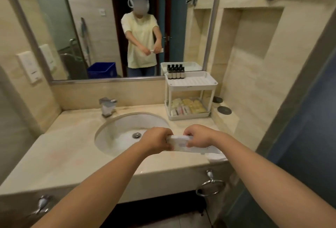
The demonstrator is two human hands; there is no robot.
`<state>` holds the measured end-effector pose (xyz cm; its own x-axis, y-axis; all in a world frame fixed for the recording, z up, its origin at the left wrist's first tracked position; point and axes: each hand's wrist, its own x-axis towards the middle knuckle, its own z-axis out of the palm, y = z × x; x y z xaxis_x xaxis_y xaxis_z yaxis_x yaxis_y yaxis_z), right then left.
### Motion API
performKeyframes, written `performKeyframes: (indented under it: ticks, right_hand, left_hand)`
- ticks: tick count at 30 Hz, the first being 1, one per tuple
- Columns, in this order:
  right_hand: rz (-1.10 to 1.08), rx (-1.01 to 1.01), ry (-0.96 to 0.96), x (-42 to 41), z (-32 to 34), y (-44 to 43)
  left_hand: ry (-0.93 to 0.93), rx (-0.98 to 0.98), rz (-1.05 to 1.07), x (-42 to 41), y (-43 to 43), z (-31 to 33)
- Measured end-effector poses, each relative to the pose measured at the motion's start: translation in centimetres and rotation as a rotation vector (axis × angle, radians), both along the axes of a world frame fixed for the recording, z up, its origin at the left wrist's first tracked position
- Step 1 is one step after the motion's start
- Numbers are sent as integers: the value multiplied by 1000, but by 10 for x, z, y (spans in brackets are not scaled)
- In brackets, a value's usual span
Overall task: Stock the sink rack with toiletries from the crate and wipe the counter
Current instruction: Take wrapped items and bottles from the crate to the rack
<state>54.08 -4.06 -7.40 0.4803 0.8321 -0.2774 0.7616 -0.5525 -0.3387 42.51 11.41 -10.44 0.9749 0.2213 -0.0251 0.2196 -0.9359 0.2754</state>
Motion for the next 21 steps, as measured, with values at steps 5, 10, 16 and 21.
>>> performKeyframes:
  ticks: [5, 10, 16, 21]
  right_hand:
    - [-77, 31, -116, 50, 30, 22]
    - [-160, 102, -206, 90, 59, 43]
    - [-213, 162, -259, 144, 81, 70]
    - [-219, 158, -371, 195, 90, 96]
  left_hand:
    - [-94, 57, -76, 69, 32, 27]
    - [-208, 99, -117, 120, 59, 56]
    - [-331, 110, -127, 166, 84, 87]
    - [-370, 175, -103, 214, 104, 99]
